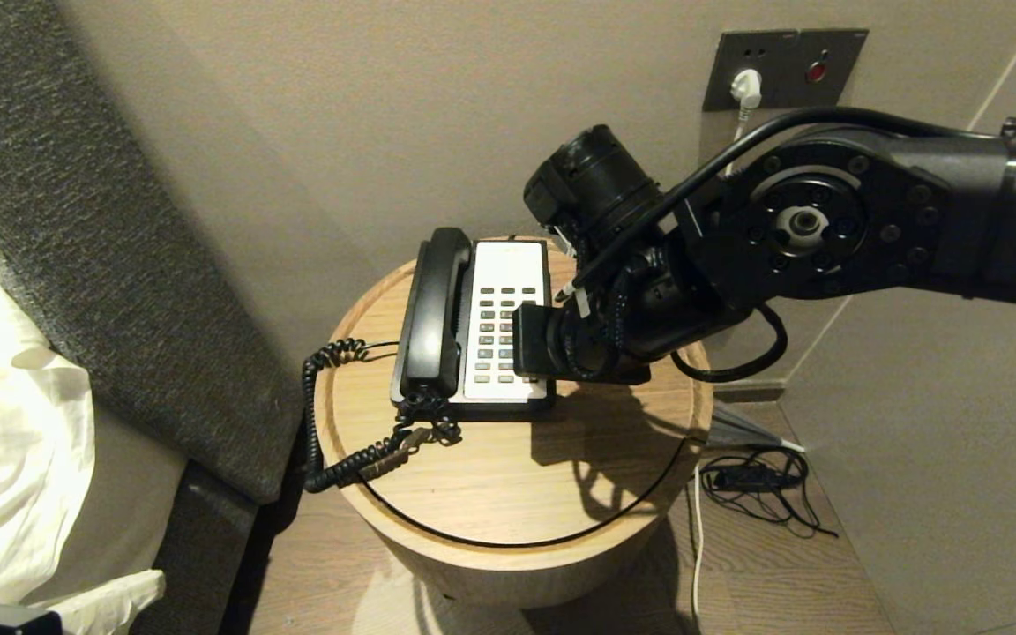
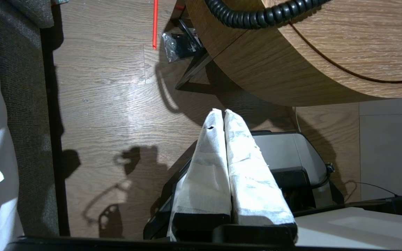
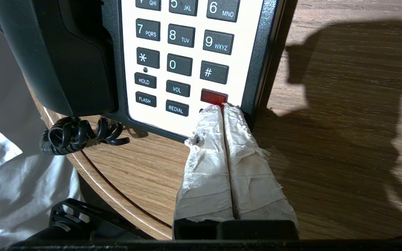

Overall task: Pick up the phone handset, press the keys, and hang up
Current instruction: End the call using the dial pad

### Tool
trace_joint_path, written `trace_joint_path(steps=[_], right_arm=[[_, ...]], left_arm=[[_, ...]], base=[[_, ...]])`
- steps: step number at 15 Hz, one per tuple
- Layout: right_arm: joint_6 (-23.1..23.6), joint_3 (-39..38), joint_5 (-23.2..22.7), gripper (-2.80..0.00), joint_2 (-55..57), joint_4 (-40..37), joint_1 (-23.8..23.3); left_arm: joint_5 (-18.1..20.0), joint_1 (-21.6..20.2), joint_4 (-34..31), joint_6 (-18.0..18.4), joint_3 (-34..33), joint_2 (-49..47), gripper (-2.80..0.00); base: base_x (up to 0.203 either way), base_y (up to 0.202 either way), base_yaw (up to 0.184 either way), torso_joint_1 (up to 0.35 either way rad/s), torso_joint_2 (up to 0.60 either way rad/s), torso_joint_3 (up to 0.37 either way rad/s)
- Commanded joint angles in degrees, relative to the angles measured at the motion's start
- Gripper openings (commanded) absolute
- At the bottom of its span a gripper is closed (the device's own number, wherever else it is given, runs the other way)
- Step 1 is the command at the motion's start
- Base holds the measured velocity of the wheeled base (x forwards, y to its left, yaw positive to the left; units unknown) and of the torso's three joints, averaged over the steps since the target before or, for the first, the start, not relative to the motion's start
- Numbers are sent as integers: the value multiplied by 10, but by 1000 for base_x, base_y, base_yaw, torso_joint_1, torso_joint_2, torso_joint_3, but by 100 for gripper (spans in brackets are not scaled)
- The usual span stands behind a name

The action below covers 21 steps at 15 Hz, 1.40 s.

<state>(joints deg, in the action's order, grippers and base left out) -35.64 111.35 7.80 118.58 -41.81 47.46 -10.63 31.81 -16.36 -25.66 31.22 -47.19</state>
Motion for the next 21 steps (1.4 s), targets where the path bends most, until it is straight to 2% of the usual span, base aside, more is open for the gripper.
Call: trace_joint_path(steps=[1, 21], right_arm=[[1, -1, 1, -280, 10, -9, 0], [-3, -1, -3, -280, -10, -6, 16]], left_arm=[[-1, 0, -1, -2, 0, -1, -280], [-1, 0, -1, -2, -4, -2, -280]], base=[[0, 0, 0, 0, 0, 0], [0, 0, 0, 0, 0, 0]])
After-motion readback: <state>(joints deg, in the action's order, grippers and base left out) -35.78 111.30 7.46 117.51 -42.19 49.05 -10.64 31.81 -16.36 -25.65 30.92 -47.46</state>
